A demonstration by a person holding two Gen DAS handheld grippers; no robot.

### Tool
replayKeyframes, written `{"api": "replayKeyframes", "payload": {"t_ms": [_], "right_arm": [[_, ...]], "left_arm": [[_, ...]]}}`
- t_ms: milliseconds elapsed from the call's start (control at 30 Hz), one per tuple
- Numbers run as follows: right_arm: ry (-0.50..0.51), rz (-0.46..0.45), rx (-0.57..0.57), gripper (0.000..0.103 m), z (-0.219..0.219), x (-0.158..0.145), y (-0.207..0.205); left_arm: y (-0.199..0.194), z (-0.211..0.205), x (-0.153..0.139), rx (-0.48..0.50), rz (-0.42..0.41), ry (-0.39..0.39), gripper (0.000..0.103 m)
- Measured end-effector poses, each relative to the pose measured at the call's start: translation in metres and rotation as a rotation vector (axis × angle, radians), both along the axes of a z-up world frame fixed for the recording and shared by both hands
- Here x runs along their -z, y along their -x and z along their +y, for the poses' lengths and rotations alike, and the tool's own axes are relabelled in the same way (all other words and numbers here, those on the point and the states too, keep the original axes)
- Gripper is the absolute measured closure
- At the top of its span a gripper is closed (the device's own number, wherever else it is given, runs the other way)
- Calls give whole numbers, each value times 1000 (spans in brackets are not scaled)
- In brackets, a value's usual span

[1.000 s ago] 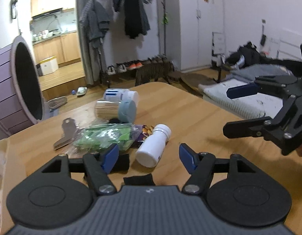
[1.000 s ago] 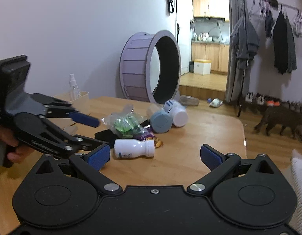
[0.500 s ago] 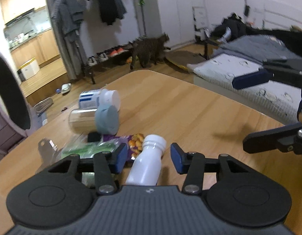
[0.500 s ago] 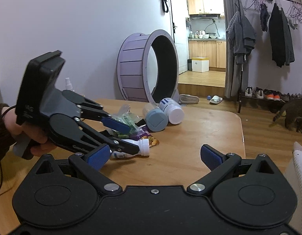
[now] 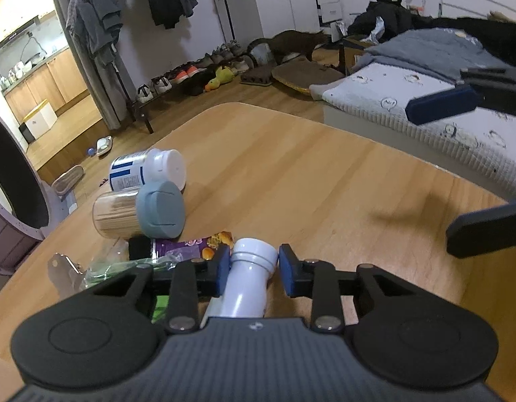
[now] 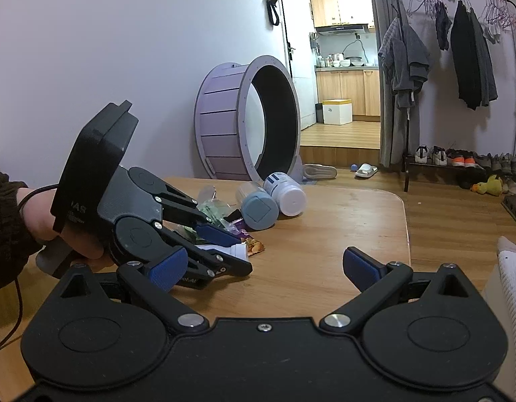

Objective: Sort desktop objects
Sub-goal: 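Move the left tool to the small white bottle and grasp it, then carry the small white bottle into the cream basket and open the left tool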

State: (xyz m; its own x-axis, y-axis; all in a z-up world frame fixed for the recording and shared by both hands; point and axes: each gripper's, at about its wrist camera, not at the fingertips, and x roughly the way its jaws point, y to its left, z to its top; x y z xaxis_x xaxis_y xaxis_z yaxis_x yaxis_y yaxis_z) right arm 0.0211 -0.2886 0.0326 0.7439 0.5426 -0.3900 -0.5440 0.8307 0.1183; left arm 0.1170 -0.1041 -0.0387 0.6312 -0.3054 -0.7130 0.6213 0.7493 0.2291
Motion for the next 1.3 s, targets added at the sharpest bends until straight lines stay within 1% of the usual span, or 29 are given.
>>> {"api": "replayKeyframes", "payload": {"t_ms": [133, 267, 367, 433, 667, 800, 933, 1033, 1133, 1233, 1300], "right_arm": [[-4, -4, -2, 3, 0, -1, 1], [-11, 0, 5, 3, -3, -1, -1], [-23, 3, 10, 3, -5, -1, -2], [-31, 2, 6, 3, -5, -2, -2], [-45, -4, -29, 3, 6, -4, 2], [-65, -25, -50, 3, 16, -7, 5], [-83, -64, -83, 3, 29, -12, 10], [-85, -73, -95, 3, 37, -14, 12], [-85, -73, -98, 3, 44, -14, 12], [-77, -75, -97, 3, 47, -14, 12], [-75, -73, -94, 3, 49, -13, 13]], "left_arm": [[-1, -1, 2, 1, -4, -11, 71], [3, 3, -2, 9, -17, 17, 72], [14, 17, -14, -16, -52, 76, 72], [25, 31, -24, -41, -72, 137, 72], [73, 76, -47, -121, -145, 299, 73], [98, 103, -64, -184, -189, 375, 73], [121, 138, -85, -275, -253, 432, 73], [134, 168, -97, -358, -300, 451, 73], [140, 196, -100, -451, -331, 453, 73], [137, 219, -97, -531, -334, 457, 73], [133, 228, -94, -564, -333, 452, 73]]}}
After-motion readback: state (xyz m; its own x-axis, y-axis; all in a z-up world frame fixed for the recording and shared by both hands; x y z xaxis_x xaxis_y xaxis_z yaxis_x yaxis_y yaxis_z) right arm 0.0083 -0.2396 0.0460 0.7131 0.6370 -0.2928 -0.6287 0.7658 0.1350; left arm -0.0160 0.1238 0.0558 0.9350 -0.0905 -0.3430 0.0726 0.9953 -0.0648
